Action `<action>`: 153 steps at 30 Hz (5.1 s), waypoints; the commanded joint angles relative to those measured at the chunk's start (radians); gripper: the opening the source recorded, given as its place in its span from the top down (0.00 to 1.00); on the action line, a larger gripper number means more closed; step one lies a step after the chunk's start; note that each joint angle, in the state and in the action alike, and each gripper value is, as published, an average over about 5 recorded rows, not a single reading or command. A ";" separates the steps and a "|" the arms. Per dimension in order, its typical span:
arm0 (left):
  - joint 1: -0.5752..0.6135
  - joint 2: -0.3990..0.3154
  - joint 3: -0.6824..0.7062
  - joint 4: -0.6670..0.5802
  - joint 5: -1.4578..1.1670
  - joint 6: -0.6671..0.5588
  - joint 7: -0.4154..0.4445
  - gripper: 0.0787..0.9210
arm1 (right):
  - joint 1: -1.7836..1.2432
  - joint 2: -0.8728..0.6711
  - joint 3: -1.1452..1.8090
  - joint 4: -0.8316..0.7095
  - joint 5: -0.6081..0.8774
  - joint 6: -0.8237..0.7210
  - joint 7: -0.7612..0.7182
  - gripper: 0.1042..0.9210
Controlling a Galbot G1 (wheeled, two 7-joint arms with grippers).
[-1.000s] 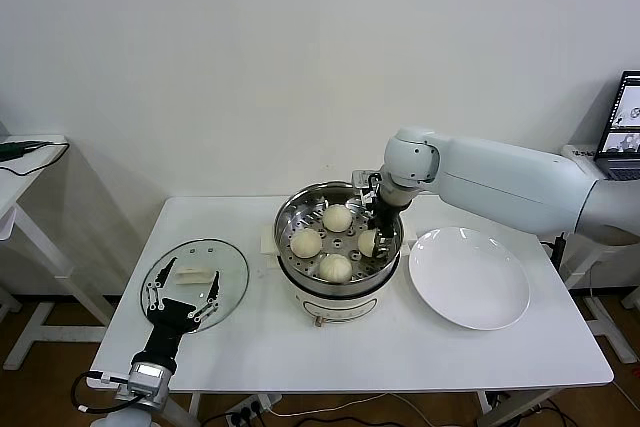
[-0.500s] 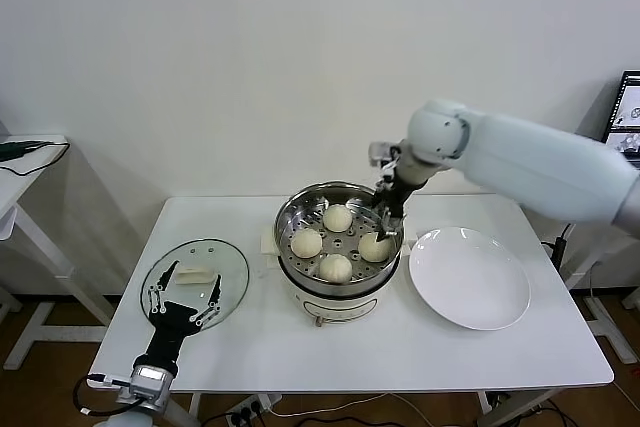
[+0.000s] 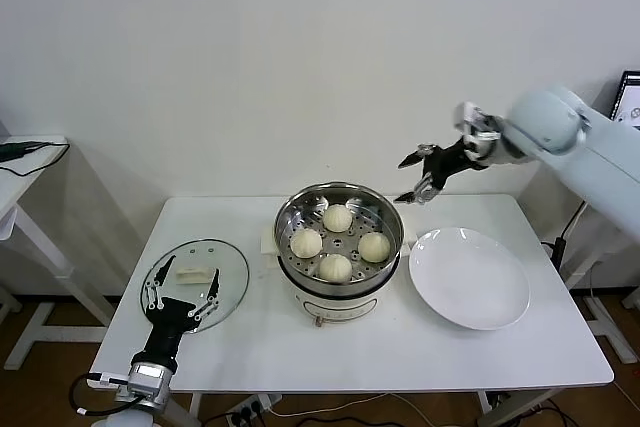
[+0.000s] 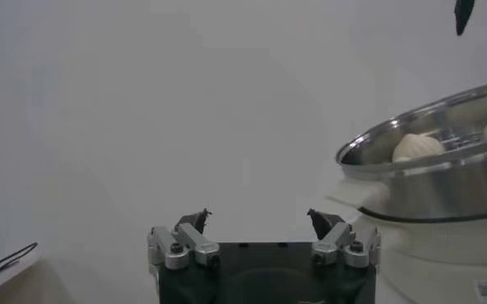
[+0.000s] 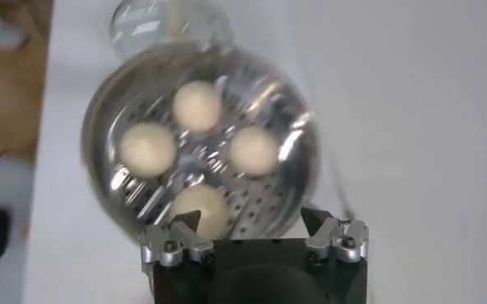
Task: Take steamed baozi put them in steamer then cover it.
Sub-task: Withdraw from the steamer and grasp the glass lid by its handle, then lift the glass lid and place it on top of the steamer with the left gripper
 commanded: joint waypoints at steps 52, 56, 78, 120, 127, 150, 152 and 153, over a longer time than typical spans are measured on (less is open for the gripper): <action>-0.260 0.027 -0.077 0.686 1.301 -0.316 -0.516 0.12 | -1.840 0.713 1.198 0.399 -0.223 0.898 0.960 0.12; -0.307 0.023 -0.090 0.709 1.294 -0.294 -0.518 0.12 | -1.840 0.715 1.196 0.394 -0.232 0.901 0.959 0.12; -0.482 0.025 -0.082 0.870 1.295 -0.231 -0.485 0.12 | -1.830 0.714 1.195 0.355 -0.254 0.920 0.958 0.12; -0.492 0.007 -0.092 0.781 1.310 -0.196 -0.492 0.87 | -1.817 0.714 1.180 0.324 -0.281 0.939 0.954 0.12; -0.369 0.052 -0.092 0.452 1.166 -0.090 -0.358 0.87 | -1.808 0.710 1.172 0.324 -0.281 0.936 0.954 0.12; -0.393 0.237 0.457 -0.060 1.071 0.506 0.168 0.87 | -1.777 0.707 1.191 0.337 -0.272 0.908 0.956 0.12; -0.448 0.215 0.513 -0.040 1.105 0.530 0.189 0.87 | -1.775 0.711 1.194 0.337 -0.273 0.904 0.956 0.12; -0.473 0.202 0.538 -0.030 1.121 0.539 0.197 0.87 | -1.775 0.714 1.196 0.337 -0.274 0.903 0.956 0.12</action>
